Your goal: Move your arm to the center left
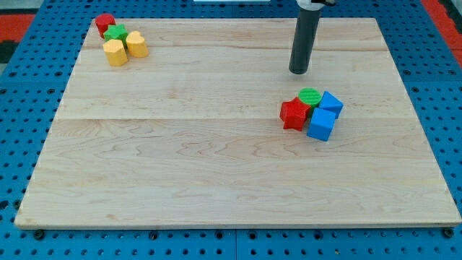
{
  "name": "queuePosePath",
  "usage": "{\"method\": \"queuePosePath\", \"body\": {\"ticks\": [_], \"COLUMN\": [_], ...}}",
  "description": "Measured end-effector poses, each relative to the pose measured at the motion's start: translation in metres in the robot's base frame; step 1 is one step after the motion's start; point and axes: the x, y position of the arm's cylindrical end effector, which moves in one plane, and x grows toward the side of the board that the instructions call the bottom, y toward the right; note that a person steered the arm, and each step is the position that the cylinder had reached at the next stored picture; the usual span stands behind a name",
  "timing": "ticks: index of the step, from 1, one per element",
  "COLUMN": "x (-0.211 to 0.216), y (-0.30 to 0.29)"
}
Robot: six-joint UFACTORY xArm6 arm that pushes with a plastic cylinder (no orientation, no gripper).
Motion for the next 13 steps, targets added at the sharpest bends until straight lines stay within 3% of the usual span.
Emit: {"method": "queuePosePath", "body": {"ticks": [1,2,3,6,7,8,9,10,11,12,13], "x": [-0.026,-0.084,-0.118,-0.137,-0.138,-0.089,-0.013,0.055,0.082,0.07,0.063], "y": [-0.08,-0.117,-0.19,-0.281,-0.28,-0.22,-0.166,-0.205,-0.316,-0.395,-0.4]}}
